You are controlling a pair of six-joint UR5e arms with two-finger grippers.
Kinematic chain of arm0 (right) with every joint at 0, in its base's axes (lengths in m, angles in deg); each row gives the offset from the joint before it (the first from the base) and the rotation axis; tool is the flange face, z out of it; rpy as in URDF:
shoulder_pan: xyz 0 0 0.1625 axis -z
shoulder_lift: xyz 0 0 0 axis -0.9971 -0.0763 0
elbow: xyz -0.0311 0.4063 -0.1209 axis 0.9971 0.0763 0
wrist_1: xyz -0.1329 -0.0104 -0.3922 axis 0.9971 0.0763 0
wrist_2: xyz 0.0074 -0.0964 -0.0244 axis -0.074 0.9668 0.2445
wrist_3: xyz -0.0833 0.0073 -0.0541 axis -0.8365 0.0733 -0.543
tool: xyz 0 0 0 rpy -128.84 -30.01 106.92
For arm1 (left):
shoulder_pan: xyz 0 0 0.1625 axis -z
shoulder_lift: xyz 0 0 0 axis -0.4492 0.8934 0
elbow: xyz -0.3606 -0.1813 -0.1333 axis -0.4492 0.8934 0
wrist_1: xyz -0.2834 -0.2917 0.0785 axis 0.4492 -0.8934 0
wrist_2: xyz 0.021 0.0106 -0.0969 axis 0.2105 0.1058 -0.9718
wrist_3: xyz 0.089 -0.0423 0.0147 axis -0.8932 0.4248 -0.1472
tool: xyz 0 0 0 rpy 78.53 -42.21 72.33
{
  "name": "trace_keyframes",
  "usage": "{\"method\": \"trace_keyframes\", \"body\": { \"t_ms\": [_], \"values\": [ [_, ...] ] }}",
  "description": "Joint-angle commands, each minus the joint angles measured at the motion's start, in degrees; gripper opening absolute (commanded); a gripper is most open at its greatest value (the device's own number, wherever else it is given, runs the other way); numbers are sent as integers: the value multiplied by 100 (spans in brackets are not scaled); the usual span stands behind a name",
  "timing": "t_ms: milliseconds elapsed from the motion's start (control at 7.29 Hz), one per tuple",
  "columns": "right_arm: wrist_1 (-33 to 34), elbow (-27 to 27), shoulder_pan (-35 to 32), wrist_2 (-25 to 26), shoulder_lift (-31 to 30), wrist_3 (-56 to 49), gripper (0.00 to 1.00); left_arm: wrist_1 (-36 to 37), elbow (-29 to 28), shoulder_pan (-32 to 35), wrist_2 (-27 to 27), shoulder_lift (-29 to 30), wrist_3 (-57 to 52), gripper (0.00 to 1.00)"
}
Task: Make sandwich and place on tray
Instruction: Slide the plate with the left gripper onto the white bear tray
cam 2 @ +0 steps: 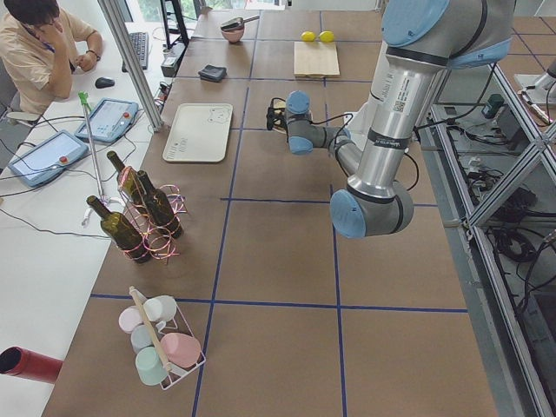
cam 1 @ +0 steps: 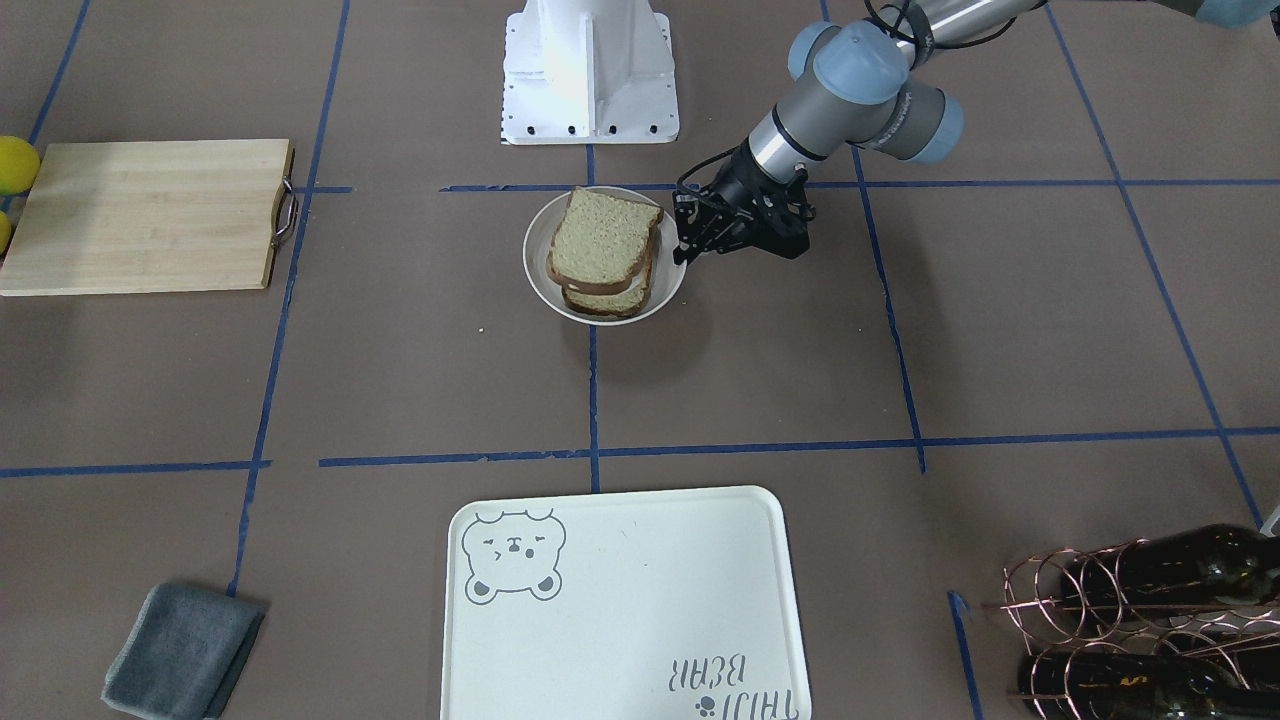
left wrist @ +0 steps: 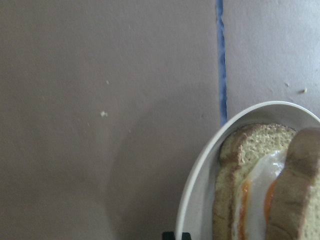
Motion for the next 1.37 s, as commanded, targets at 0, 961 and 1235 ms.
{"method": "trace_keyframes", "body": {
  "t_ms": [0,961,1235],
  "values": [
    [0,-2,-6,0,-3,5,100,101,-1070,781,-431,851,-360,0],
    [-26,-37,-15,0,-82,-22,100,146,-5562,2032,-1180,3868,-1162,0],
    [-26,-37,-15,0,-82,-13,100,-380,-6312,1954,-814,4115,-1162,0]
  ]
}}
